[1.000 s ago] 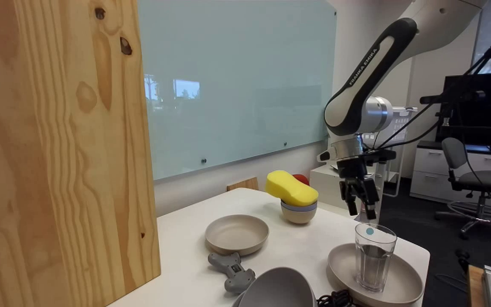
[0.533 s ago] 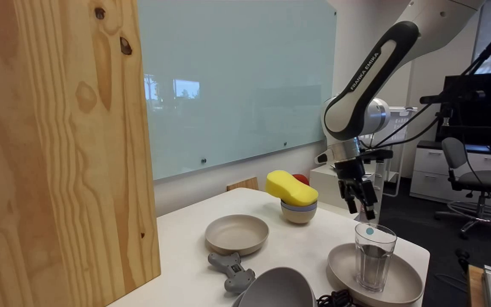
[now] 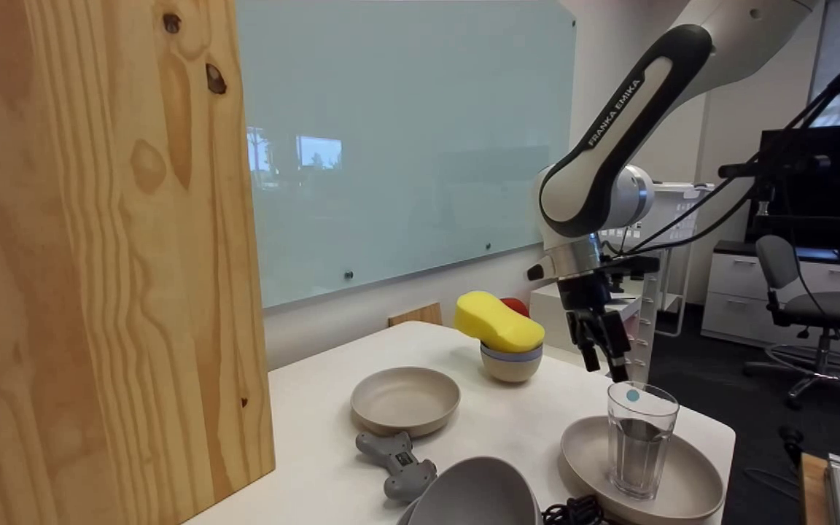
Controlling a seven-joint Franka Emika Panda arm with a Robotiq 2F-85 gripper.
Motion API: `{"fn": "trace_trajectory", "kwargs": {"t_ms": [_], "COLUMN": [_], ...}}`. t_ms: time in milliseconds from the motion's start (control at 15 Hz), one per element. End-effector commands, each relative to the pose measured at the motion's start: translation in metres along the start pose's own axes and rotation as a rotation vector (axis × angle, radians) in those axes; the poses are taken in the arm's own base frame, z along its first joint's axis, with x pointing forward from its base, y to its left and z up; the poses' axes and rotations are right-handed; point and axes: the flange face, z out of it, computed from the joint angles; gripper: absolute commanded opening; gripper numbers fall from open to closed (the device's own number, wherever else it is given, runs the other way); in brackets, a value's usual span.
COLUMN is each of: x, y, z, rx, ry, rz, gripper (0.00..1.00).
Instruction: Remove the glass cup from the grey plate.
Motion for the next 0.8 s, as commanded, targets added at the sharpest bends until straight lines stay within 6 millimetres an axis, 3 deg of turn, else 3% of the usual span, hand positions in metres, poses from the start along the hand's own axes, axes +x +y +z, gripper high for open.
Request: {"fn": "trace_trajectory", "kwargs": {"t_ms": [0,733], "x": [-0.006,-0.011], "y": [-0.012,-0.021], "z": [0.005,0.015], "rx": [0.036,-0.072], "ry": [0.006,-0.102], "rz": [0.041,0.100], "gripper": [1.00,1.00]}}
